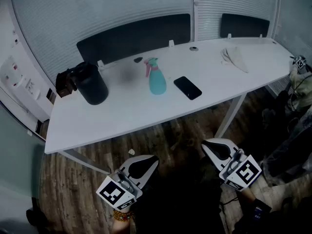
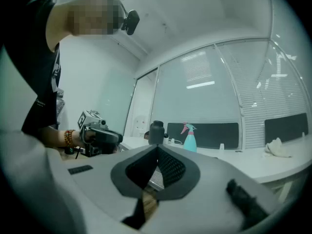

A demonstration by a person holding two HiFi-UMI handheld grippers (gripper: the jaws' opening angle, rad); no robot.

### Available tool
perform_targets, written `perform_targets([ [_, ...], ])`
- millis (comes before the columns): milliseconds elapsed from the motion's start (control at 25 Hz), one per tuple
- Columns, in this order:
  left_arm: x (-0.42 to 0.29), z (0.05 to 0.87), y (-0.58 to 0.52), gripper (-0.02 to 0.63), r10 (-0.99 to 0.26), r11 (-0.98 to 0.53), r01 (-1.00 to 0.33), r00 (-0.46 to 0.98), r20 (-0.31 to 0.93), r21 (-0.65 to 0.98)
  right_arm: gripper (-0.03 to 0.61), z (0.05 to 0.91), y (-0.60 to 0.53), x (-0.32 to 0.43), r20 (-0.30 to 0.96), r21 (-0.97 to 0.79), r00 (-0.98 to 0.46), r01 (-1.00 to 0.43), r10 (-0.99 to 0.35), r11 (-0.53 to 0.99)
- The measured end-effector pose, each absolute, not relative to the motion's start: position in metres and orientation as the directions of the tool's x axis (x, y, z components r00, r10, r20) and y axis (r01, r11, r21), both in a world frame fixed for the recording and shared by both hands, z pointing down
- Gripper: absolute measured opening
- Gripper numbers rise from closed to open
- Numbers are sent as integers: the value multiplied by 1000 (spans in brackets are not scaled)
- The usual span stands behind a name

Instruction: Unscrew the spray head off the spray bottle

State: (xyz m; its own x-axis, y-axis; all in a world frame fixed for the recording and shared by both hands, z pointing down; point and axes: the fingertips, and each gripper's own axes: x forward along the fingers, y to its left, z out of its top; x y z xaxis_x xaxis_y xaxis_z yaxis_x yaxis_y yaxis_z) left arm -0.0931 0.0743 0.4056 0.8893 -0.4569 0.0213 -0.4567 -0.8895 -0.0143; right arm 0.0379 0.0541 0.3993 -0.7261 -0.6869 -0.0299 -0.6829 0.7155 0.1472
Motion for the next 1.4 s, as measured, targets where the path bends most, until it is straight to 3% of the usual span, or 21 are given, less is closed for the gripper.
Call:
perform_targets([
  [1400, -83, 397, -81, 6, -553, -833, -550, 830, 77, -48, 1, 393, -82, 69, -43, 166, -737, -671, -675, 722],
])
